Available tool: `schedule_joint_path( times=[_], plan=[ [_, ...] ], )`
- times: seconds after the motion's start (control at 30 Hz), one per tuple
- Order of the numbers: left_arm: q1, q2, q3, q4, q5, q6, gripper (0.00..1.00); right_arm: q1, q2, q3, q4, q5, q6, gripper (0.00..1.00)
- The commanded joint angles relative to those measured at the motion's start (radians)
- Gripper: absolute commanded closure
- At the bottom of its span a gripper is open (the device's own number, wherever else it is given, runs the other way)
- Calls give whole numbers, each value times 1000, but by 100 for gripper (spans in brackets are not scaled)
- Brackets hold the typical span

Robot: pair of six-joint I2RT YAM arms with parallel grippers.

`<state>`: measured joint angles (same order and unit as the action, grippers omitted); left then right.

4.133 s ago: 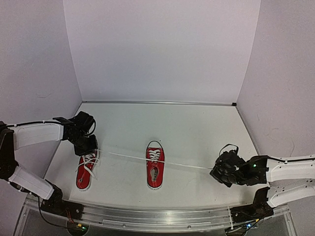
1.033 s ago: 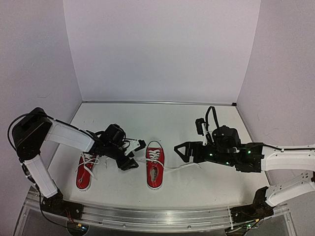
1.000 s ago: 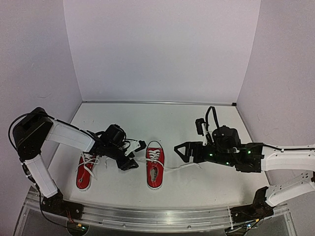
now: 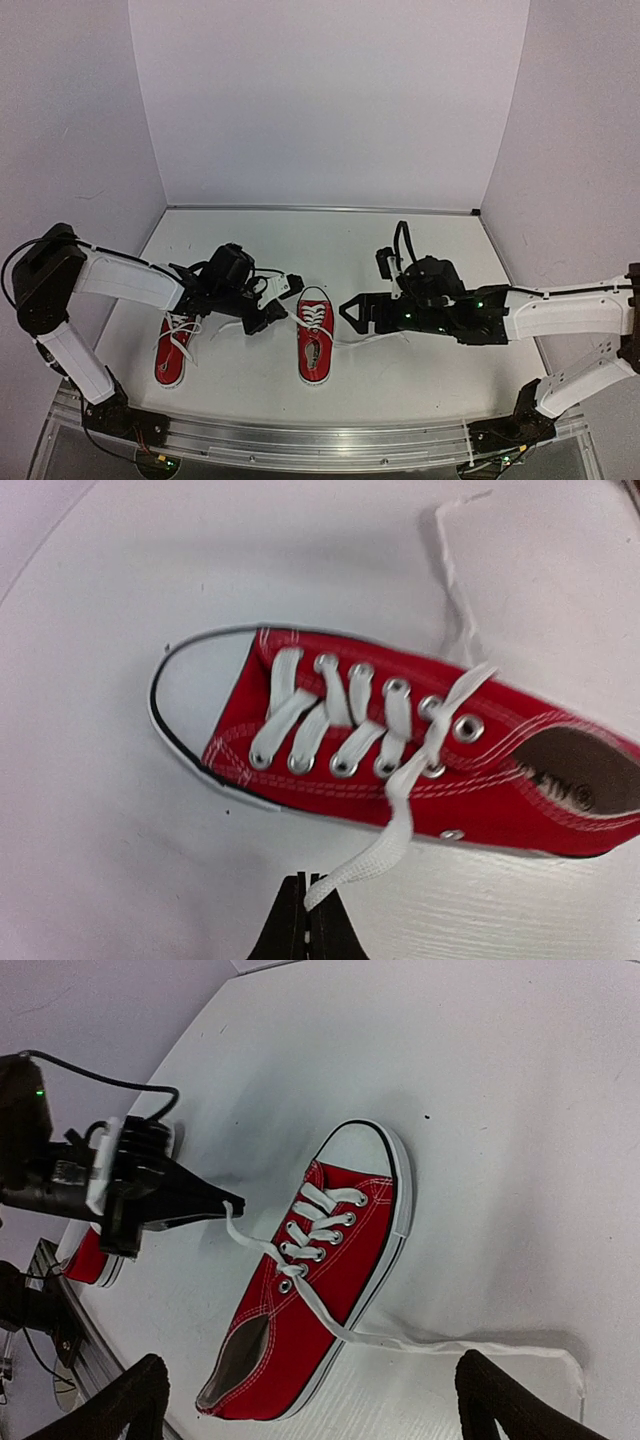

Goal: Tie the shoes

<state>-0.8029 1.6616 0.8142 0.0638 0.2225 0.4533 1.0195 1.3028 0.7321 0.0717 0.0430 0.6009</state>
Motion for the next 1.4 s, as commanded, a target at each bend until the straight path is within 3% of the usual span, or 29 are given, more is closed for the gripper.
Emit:
schedule_joint_path(
  times=[0.0,0.37,0.7,1.37],
  plan=[
    [-38,-112,-14,48,62,-72,100,-4,76,88,2,-34,12,7],
    [-93,-90,1,114,93,-121,100,-5,251,196,67,-189,20,47],
    [-100,-79,-11,143,95,-139,100,-5,402,247,225,-289,33,56],
    [-111,-74,-6,131,104,-118,100,-5,466,276,243,-283,28,74]
  ],
)
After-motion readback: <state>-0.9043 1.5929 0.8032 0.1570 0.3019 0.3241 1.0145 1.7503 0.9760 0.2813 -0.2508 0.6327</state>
